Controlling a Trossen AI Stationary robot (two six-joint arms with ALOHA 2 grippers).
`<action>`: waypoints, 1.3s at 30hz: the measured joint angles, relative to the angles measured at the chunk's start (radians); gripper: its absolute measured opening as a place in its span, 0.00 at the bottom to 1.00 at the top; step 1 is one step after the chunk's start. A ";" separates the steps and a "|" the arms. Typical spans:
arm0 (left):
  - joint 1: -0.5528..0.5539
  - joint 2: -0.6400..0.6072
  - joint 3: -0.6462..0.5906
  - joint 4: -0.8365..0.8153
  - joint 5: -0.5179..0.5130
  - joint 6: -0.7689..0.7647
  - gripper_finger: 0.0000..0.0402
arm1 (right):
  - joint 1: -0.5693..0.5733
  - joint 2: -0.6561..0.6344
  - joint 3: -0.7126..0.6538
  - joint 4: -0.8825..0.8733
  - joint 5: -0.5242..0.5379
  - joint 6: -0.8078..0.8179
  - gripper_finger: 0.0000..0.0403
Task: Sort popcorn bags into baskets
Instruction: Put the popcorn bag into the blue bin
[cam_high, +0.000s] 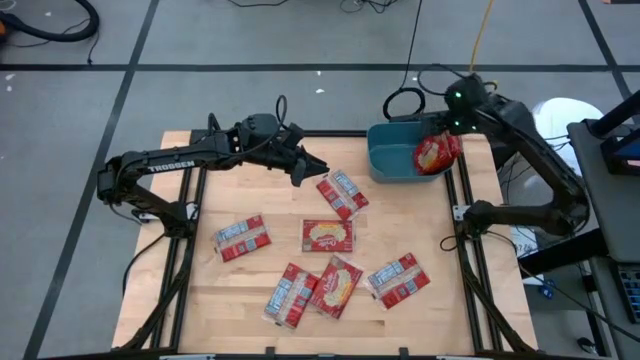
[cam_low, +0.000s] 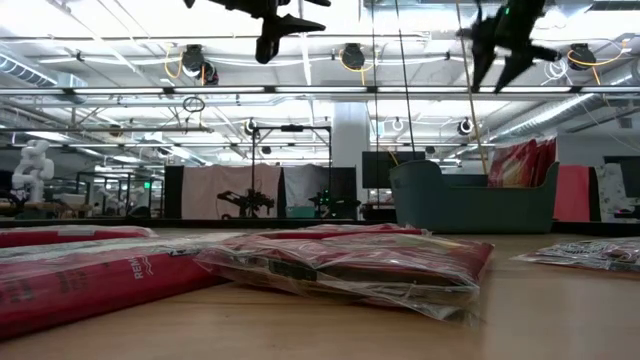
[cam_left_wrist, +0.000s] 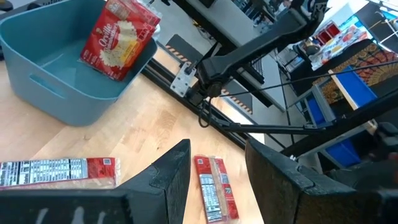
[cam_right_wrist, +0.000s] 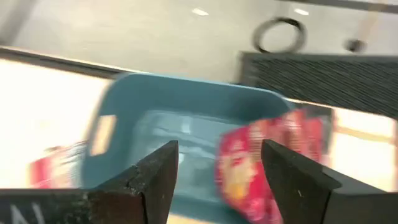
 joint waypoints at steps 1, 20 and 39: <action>0.000 0.000 0.000 -0.003 0.000 0.002 0.39 | 0.018 -0.017 0.009 -0.001 -0.022 0.006 0.56; -0.003 0.000 0.000 -0.369 -0.064 0.129 0.39 | 0.482 -0.108 0.019 0.013 -0.212 0.285 0.56; -0.172 0.000 0.000 -0.442 -0.108 -0.077 0.39 | 0.775 -0.088 -0.014 -0.142 -0.342 0.295 0.56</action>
